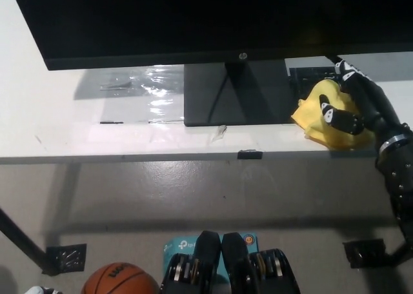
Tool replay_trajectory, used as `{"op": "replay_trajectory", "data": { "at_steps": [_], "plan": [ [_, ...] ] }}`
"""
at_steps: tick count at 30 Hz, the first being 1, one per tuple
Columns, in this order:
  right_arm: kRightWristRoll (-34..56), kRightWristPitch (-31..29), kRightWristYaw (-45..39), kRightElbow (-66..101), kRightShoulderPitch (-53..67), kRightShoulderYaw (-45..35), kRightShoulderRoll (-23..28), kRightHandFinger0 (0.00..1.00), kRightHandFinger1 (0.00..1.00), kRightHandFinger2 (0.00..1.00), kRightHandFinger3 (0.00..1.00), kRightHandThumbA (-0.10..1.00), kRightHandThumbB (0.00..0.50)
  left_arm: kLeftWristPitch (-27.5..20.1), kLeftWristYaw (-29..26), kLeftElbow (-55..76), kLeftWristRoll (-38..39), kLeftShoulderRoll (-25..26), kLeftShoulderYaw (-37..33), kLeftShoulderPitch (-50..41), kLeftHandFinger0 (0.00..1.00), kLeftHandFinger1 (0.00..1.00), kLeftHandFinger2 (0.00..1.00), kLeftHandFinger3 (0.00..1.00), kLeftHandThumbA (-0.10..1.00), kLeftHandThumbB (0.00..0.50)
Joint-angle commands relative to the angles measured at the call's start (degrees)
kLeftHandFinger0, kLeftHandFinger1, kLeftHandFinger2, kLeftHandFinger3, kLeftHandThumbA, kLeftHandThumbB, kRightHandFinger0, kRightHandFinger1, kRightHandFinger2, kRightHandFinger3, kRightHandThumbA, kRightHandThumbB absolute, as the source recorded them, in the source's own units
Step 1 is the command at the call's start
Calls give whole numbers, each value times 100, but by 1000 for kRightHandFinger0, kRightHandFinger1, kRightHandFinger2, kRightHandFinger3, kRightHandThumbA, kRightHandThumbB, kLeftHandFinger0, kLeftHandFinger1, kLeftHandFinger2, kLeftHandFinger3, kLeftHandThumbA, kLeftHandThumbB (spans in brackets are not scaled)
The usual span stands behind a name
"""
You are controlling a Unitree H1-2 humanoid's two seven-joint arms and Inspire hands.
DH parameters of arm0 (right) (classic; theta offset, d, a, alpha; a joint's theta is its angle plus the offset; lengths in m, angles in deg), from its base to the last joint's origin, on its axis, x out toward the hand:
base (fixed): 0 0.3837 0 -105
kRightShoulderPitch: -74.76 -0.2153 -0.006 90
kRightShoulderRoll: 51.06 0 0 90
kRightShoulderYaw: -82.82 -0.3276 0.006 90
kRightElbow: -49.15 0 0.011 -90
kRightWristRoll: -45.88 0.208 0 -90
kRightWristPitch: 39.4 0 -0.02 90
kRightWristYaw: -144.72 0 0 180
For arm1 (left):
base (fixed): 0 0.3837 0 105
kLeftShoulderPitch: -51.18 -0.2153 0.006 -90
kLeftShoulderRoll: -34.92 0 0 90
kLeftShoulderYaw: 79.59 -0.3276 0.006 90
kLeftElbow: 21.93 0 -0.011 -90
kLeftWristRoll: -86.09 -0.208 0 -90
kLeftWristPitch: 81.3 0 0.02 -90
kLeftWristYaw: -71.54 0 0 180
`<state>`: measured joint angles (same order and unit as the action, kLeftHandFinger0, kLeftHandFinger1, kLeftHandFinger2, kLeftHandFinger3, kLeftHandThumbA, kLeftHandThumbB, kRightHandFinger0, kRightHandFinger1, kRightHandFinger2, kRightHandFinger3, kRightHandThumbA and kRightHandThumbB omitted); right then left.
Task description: The robot uses its right hand to pick up the cloth kept in the middle of the desk and use it to wipe the monitor in the middle of the desk by swiping its screen twice
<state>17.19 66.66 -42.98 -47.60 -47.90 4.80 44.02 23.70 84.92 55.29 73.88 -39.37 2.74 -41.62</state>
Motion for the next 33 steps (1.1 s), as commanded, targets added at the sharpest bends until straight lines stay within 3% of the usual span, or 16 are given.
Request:
{"op": "replay_trajectory", "data": {
  "at_steps": [1, 6, 8, 10, 12, 16, 21, 26, 31, 32, 33],
  "plan": [
    [-100, -178, 65, 264, 89, 25, 51, 1000, 1000, 1000, 1000, 383, 321, -74, 51, 62, 30, 167, 145, 74, 780, 642, 0, 0, 559, 500],
    [-233, -51, -91, 855, 552, 135, 137, 1000, 1000, 1000, 1000, 388, 297, 62, 99, 178, 57, 144, 199, 71, 795, 662, 13, 0, 545, 500],
    [-276, -90, -64, 912, 670, 161, 167, 1000, 1000, 1000, 1000, 271, 260, 15, 98, 137, 79, 127, 222, 65, 795, 664, 14, 0, 542, 500],
    [-390, -138, -37, 912, 792, 208, 261, 1000, 1000, 1000, 1000, -46, 199, -33, 108, 78, 115, 107, 259, 82, 760, 655, 7, 2, 522, 500],
    [-414, -76, -99, 904, 782, 226, 300, 1000, 1000, 1000, 1000, -100, 178, -5, 86, 164, 100, 103, 285, 62, 747, 660, 19, 9, 516, 500],
    [-497, 204, -268, 860, 751, 261, 359, 1000, 1000, 1000, 1000, -100, 131, 36, 90, 289, 44, 131, 290, 21, 736, 654, 30, 28, 511, 500],
    [-976, 509, -406, 627, 670, 487, 545, 1000, 1000, 1000, 1000, -100, 146, 47, 119, 258, 111, 96, 311, -19, 750, 659, 42, 28, 429, 500],
    [-1266, 288, 206, -75, 297, 385, 601, 1000, 1000, 1000, 1000, -100, 151, 152, 171, 368, 72, 152, 285, -42, 767, 702, 81, 66, 432, 500],
    [-1619, 559, 234, -20, 53, 400, 577, 1000, 1000, 1000, 1000, -100, 175, 149, 180, 380, 77, 146, 314, -86, 777, 719, 89, 71, 419, 500],
    [-1660, 575, 255, -19, 49, 413, 556, 1000, 1000, 1000, 1000, -100, 193, 193, 199, 398, 80, 147, 310, -86, 783, 722, 91, 71, 410, 500],
    [-1744, 619, 277, -28, 72, 459, 530, 1000, 1000, 1000, 1000, -100, 245, 187, 216, 397, 68, 159, 290, -95, 766, 695, 59, 39, 394, 500]
  ]
}}
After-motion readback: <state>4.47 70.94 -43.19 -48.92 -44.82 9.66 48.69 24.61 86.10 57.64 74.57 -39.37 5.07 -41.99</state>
